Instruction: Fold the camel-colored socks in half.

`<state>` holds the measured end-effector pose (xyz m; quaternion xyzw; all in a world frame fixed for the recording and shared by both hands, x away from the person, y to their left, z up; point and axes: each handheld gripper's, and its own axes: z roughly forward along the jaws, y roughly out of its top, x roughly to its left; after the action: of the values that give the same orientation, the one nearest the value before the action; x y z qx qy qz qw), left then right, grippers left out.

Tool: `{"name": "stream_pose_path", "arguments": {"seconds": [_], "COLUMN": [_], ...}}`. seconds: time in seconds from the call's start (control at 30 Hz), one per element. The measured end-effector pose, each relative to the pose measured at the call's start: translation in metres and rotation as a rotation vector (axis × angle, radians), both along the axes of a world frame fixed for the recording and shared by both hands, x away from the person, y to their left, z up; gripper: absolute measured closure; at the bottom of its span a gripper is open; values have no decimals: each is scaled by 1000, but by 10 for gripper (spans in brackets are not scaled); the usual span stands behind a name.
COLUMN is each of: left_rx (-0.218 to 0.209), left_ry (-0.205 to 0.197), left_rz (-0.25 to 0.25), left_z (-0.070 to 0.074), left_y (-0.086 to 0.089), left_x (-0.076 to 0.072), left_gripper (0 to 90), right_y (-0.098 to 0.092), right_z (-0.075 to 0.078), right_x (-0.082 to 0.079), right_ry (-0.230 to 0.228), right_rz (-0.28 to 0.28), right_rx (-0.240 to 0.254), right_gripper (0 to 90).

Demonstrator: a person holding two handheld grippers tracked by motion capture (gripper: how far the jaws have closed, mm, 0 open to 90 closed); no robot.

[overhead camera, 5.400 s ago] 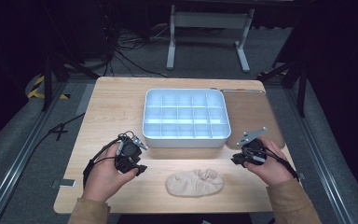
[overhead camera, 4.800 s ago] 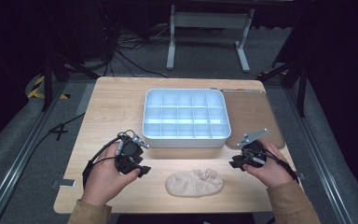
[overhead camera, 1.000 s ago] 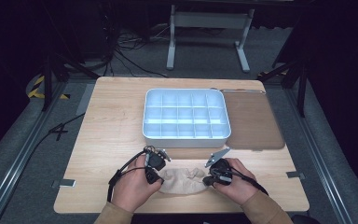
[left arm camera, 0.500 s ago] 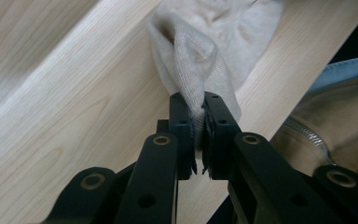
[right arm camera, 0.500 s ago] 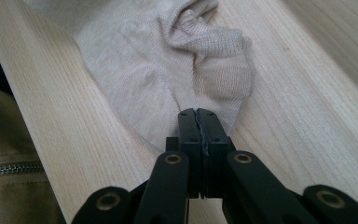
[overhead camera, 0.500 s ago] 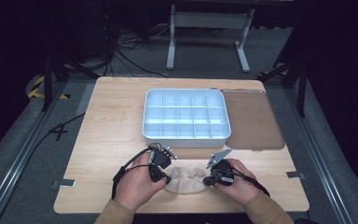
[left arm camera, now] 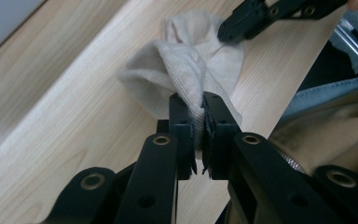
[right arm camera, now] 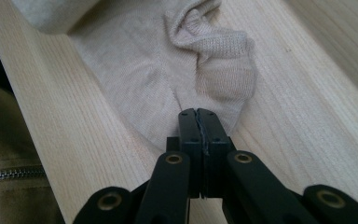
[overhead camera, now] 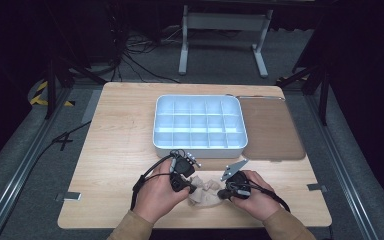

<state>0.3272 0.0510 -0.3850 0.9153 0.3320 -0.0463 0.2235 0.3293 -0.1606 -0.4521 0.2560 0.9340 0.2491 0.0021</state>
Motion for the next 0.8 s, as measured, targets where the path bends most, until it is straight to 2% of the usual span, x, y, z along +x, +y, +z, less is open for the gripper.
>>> {"name": "stream_pose_path", "arguments": {"seconds": [0.33, 0.4, 0.53, 0.63, 0.8], "left_rx": [-3, 13, 18, 35, 16], "left_ry": [7, 15, 25, 43, 47], "left_rz": [-45, -67, -74, -70, -73], "left_z": [-7, -12, -20, -28, -35], "left_y": [-22, -29, -36, -40, -41], "left_x": [5, 8, 13, 16, 19], "left_gripper": [835, 834, 832, 829, 827], "right_y": [-2, -3, -5, -5, -5], "right_z": [-1, -2, -3, -3, -3], "right_x": [-2, -2, -3, -6, -8], "right_ry": [-10, -15, -19, -46, -64], "right_rz": [-4, -16, -21, -3, -8], "right_rx": [16, 28, 41, 43, 34], "right_gripper": [900, 900, 900, 900, 900]}}
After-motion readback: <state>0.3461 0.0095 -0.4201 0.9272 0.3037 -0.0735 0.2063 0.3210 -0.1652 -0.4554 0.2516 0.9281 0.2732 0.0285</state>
